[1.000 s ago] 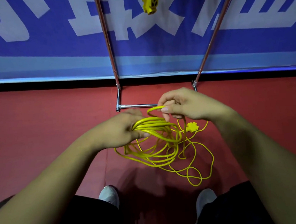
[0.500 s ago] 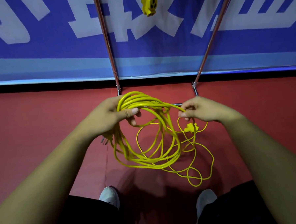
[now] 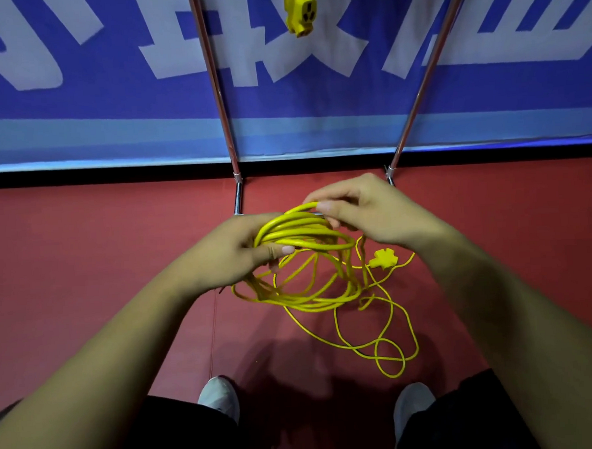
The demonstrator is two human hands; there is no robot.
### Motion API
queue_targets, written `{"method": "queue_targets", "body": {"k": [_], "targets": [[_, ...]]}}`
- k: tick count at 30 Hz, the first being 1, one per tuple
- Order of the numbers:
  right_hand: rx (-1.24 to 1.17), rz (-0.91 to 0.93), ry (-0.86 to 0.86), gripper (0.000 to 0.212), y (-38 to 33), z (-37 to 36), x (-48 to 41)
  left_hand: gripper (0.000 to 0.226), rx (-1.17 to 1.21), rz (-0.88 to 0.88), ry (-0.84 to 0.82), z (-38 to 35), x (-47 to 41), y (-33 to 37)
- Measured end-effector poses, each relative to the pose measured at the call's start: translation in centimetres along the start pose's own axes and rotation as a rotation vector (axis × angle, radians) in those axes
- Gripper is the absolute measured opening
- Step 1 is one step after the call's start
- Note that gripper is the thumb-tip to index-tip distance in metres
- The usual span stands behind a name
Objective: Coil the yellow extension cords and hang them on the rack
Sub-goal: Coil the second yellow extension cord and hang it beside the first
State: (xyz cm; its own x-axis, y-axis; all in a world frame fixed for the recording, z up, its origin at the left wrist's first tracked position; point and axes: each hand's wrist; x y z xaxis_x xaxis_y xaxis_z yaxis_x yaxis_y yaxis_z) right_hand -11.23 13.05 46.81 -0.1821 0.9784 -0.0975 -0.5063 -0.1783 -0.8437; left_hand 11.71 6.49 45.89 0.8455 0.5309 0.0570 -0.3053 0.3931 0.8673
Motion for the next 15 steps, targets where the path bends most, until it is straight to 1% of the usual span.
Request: {"method": "queue_targets", "body": {"k": [1, 2, 3, 5, 6, 8, 11, 15], "targets": [[-0.028, -0.003, 0.005, 0.022, 0.0, 0.0, -0.1, 0.019, 0.062, 0.022, 0.006, -0.1, 0.0, 0.3], [-0.053, -0.011, 0.011, 0.023, 0.2, 0.2, -0.1, 0.019, 0.096, 0.008, 0.018, -0.2, -0.1, 0.7], [-0.071, -0.023, 0.016, 0.024, 0.4, 0.4, 0.0, 0.025, 0.119, -0.022, 0.031, -0.4, -0.2, 1.1], [-0.077, -0.047, 0.021, 0.023, 0.6, 0.6, 0.3, 0.046, 0.17, -0.051, 0.053, -0.6, -0.4, 1.6], [-0.066, -0.051, 0.021, 0.022, 0.6, 0.6, 0.4, 0.055, 0.178, -0.043, 0.053, -0.6, -0.4, 1.7], [-0.009, -0.041, 0.027, 0.021, 0.3, 0.5, 0.5, 0.062, 0.16, 0.024, 0.039, -0.7, -0.5, 1.3], [0.088, -0.011, 0.036, 0.022, -0.4, 0.4, 0.2, 0.06, 0.172, 0.113, 0.01, -1.1, -0.3, 0.7], [0.163, 0.011, -0.017, 0.021, -0.9, -0.7, -0.1, 0.054, 0.189, 0.115, 0.022, -1.7, -0.2, 0.7]]}}
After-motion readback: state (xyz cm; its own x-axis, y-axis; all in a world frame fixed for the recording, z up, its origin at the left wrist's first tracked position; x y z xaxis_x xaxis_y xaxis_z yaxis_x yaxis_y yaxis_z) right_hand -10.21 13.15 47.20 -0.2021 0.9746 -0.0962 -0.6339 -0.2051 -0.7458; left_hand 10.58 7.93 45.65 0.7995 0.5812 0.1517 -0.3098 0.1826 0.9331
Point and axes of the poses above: each hand's wrist, its own x-axis away from the middle knuckle, its own z-axis out of the back of the hand, y = z × x, and after that the axes turned 3 degrees about z, right-handed
